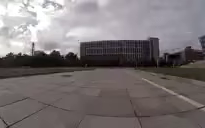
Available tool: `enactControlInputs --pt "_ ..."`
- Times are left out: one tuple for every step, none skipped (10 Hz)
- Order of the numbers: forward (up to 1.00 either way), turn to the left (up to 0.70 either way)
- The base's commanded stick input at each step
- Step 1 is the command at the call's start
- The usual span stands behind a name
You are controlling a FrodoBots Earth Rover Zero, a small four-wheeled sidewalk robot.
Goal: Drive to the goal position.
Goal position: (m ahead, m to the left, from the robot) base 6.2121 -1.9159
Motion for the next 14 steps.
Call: enactControlInputs --pt "0.7 0.0" --pt "0.7 0.0" --pt "0.7 0.0" --pt "0.7 0.0" --pt "0.7 0.0" --pt "0.7 0.0" --pt "0.7 0.0" --pt "0.7 0.0" --pt "0.7 0.0" --pt "0.7 0.0" --pt "0.7 0.0" --pt "0.7 0.0" --pt "0.7 0.0" --pt "0.7 0.0"
